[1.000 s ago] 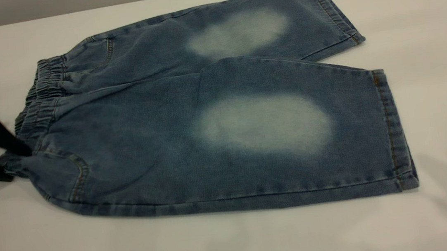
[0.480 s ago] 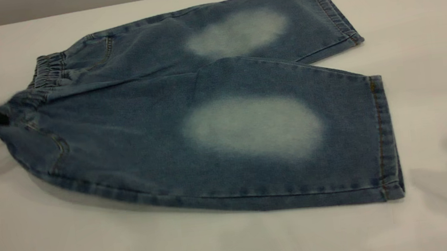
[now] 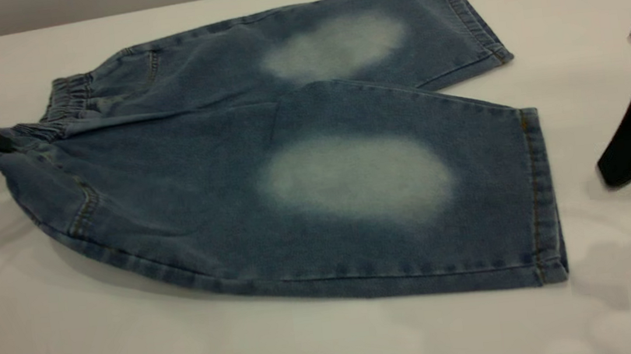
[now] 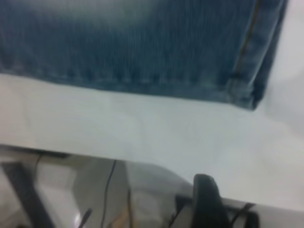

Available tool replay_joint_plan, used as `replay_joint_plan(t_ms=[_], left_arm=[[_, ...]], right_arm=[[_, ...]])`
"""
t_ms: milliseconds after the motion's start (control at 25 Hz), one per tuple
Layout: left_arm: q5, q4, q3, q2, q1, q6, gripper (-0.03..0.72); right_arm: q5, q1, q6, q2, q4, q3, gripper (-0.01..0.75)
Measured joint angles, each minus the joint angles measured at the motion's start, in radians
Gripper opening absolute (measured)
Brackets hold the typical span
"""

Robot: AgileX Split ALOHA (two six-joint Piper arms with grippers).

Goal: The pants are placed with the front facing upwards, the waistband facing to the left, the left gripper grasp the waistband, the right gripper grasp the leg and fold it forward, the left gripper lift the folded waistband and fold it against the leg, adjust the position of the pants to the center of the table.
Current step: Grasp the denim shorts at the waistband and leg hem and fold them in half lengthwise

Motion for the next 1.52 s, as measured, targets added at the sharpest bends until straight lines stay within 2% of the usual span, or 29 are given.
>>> replay_joint_plan(t_ms=[280, 520, 840, 1520], left_arm=[[0.003, -0.02, 0.0, 0.0, 0.0, 0.015, 0.109], [0.008, -0.02, -0.001, 0.0, 0.0, 0.016, 0.109], [0.014, -0.024, -0.001, 0.0, 0.0, 0.016, 0.109], [0.017, -0.024, -0.001, 0.001, 0.0, 0.016, 0.109]], right_arm=[[0.044, 0.0, -0.24, 0.227, 0.266, 0.0, 0.367], [0.065, 0.0, -0.4, 0.365, 0.411, -0.005, 0.367], [0.022, 0.0, -0.452, 0.442, 0.444, -0.006, 0.367], [0.057, 0.0, -0.649, 0.554, 0.622, -0.015, 0.363]])
